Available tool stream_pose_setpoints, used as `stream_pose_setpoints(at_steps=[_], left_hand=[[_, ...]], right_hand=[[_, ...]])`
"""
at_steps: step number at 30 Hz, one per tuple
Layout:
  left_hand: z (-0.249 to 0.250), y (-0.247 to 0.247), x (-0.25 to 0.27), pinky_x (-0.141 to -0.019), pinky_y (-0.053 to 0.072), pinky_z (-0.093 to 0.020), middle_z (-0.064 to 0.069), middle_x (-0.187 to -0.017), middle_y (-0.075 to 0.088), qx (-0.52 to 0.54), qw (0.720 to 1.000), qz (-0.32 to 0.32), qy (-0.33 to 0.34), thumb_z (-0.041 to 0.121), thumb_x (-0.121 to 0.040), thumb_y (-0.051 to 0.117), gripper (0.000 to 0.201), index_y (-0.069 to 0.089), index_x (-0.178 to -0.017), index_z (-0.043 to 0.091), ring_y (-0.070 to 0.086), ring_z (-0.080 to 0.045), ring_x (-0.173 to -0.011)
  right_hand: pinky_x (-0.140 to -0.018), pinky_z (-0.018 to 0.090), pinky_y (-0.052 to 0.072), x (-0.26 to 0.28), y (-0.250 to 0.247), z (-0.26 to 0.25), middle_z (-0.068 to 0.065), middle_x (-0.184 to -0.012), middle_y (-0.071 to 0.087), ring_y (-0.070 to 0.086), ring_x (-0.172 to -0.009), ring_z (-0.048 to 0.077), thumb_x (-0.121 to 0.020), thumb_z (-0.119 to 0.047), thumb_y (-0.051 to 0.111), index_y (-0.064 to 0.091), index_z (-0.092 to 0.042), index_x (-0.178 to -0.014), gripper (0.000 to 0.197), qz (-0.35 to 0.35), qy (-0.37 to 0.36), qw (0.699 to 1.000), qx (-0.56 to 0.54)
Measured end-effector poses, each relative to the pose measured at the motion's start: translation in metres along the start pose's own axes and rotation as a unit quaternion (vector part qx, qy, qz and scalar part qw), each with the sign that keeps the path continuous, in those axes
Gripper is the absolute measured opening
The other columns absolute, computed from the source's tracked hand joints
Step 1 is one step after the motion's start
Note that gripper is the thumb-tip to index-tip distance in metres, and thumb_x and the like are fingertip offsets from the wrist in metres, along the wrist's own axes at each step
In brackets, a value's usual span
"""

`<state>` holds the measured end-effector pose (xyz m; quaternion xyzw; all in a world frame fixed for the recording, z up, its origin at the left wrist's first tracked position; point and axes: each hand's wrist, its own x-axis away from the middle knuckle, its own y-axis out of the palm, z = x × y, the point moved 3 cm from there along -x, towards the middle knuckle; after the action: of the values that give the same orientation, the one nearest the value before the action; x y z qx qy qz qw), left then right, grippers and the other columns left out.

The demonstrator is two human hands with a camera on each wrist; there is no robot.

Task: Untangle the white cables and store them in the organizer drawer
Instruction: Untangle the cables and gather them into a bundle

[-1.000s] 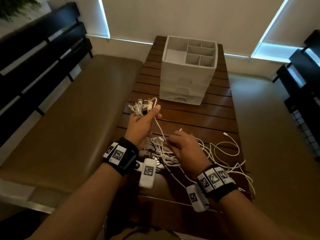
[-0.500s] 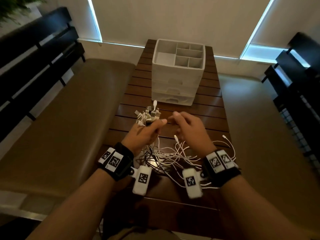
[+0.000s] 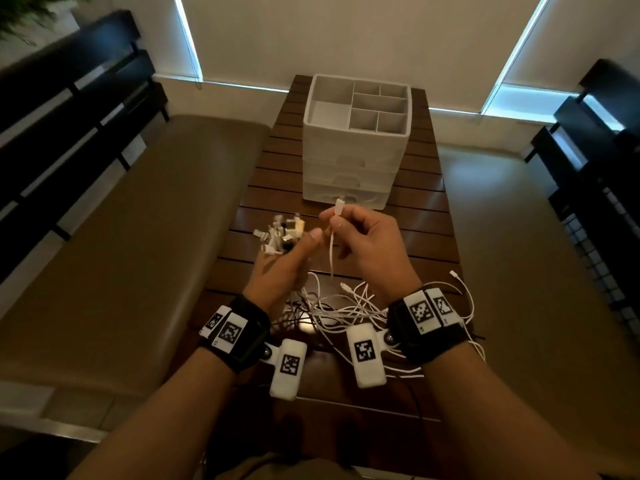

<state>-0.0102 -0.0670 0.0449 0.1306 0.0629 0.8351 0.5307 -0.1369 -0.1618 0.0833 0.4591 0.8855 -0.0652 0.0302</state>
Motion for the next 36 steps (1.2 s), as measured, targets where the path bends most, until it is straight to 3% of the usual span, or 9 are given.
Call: stream_pose_setpoints(at_steps=[5,7,9,12,18,25,29,32,36], left_hand=[[0.016,0.002,-0.005,-0.047,0.035,-0.024,-0.001,-0.059,0.045,-0.007,0.998,-0.008,0.062,0.035,-0.096,0.070,0.020,0.072,-0.097,0.015,0.038,-0.012,-0.051],[0.017,0.006,-0.006,-0.065,0.048,-0.038,-0.023,-0.076,0.057,-0.008,0.997,-0.013,0.074,0.035,-0.093,0.076,0.035,0.069,-0.107,0.003,0.052,-0.030,-0.067],[0.016,0.009,-0.007,-0.075,0.043,-0.053,-0.036,-0.096,0.060,-0.002,0.997,-0.020,0.069,0.037,-0.091,0.081,0.048,0.065,-0.115,-0.002,0.052,-0.037,-0.087],[0.021,0.014,-0.002,-0.070,0.039,-0.051,-0.049,-0.097,0.049,-0.018,0.997,-0.038,0.059,0.046,-0.090,0.079,0.060,0.063,-0.119,-0.004,0.050,-0.038,-0.085],[0.018,0.018,0.001,-0.071,0.040,-0.044,-0.018,-0.094,0.059,-0.028,0.999,-0.044,0.000,0.059,-0.092,0.071,0.055,0.073,-0.110,0.006,0.049,-0.031,-0.082],[0.030,0.023,0.002,-0.088,0.059,-0.040,-0.013,-0.105,0.078,-0.054,0.997,-0.053,0.006,0.048,-0.102,0.059,0.045,0.075,-0.117,0.008,0.076,-0.026,-0.102],[0.045,0.025,-0.001,-0.063,0.052,-0.022,0.003,-0.075,0.074,-0.090,0.994,-0.058,0.019,0.034,-0.107,0.055,0.033,0.072,-0.102,0.006,0.069,-0.008,-0.069],[0.047,0.021,-0.003,-0.060,0.047,-0.031,0.001,-0.066,0.061,-0.086,0.994,-0.063,0.020,0.047,-0.104,0.059,0.036,0.072,-0.087,0.018,0.055,-0.018,-0.061],[0.035,0.029,0.005,-0.045,0.031,-0.024,0.009,-0.054,0.042,-0.147,0.986,-0.076,0.025,0.014,-0.107,0.054,0.035,0.052,-0.073,0.019,0.035,-0.009,-0.046]], right_hand=[[-0.075,0.023,0.052,0.008,0.012,-0.002,-0.004,-0.099,0.068,0.064,-0.087,0.007,-0.099,-0.018,0.069,0.080,-0.016,-0.108,0.014,0.021,-0.095,0.987,0.128],[-0.073,0.027,0.054,0.011,0.017,-0.002,0.000,-0.095,0.058,0.058,-0.084,0.011,-0.098,-0.015,0.070,0.080,-0.019,-0.103,0.012,0.041,-0.109,0.981,0.154],[-0.075,0.032,0.057,0.014,0.020,-0.001,0.003,-0.096,0.054,0.057,-0.087,0.016,-0.096,-0.011,0.071,0.079,-0.023,-0.101,0.016,0.071,-0.116,0.980,0.144],[-0.077,0.024,0.056,0.017,0.022,-0.003,0.006,-0.102,0.052,0.057,-0.092,0.014,-0.095,-0.004,0.070,0.077,-0.019,-0.098,0.017,0.094,-0.126,0.979,0.129],[-0.076,0.014,0.050,0.019,0.023,-0.010,0.002,-0.107,0.047,0.053,-0.088,0.002,-0.095,-0.007,0.068,0.063,-0.009,-0.090,0.008,0.058,-0.113,0.979,0.160],[-0.097,0.028,0.056,0.026,0.020,-0.010,0.004,-0.133,0.045,0.058,-0.118,0.011,-0.090,-0.011,0.069,0.054,-0.012,-0.126,0.038,-0.039,-0.075,0.991,0.109],[-0.104,0.041,0.055,0.030,0.028,-0.009,0.006,-0.157,0.039,0.054,-0.137,0.017,-0.095,-0.032,0.069,0.035,-0.023,-0.146,0.061,-0.038,-0.021,0.999,0.000],[-0.098,0.035,0.059,0.026,0.011,-0.023,0.000,-0.167,0.025,0.061,-0.121,-0.006,-0.103,-0.023,0.064,0.014,-0.024,-0.161,0.077,0.032,-0.007,0.997,-0.073],[-0.101,0.032,0.055,0.002,0.010,-0.047,-0.009,-0.135,0.062,0.063,-0.114,-0.004,-0.098,-0.052,0.064,0.052,-0.028,-0.146,0.055,-0.059,-0.033,0.994,0.090]])
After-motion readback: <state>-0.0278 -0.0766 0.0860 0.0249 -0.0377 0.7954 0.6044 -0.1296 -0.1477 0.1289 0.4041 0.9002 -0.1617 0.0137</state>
